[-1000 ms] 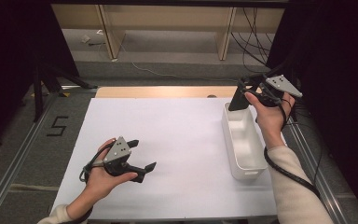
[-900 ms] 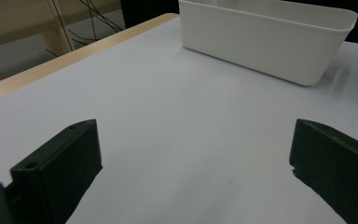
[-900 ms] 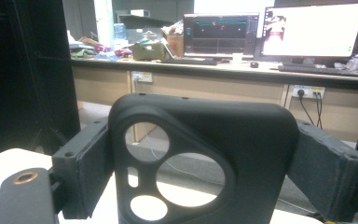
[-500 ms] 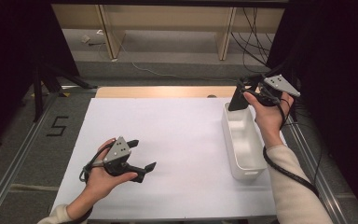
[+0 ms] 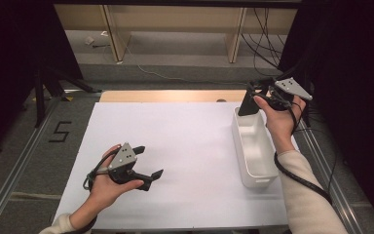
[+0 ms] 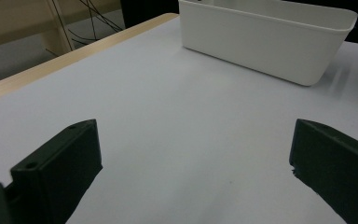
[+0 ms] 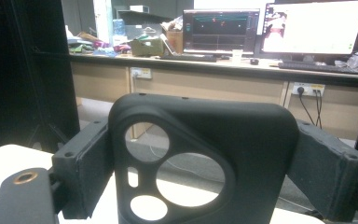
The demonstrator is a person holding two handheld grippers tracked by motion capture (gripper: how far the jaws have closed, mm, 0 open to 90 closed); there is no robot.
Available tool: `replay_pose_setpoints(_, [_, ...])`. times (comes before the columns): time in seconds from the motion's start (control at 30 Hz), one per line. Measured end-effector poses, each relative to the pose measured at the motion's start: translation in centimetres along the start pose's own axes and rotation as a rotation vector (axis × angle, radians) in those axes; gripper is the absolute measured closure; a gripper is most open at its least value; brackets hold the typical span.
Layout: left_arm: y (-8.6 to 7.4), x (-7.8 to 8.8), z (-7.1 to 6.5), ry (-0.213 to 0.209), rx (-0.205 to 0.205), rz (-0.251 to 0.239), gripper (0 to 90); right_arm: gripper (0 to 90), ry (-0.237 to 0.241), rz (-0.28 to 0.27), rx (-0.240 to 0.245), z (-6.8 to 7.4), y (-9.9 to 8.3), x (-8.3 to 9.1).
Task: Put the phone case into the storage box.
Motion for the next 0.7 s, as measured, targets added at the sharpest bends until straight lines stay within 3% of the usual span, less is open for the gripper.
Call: replay_pose_setpoints(0.7, [-0.03, -0.05, 0.0, -0.001, 0.001, 0.001, 1.8, 15.4, -0.006, 0.014, 0.0, -0.12, -0.57, -0.73])
Point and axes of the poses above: each handheld gripper's, and its own axes: x roughly backward along the jaws, y roughly out of its top, z roughly to its left, the point moved 7 cm from there along -x, roughly forward along the jaws, and after that the axes turned 15 degrees about -y, right-handed, at the moved point
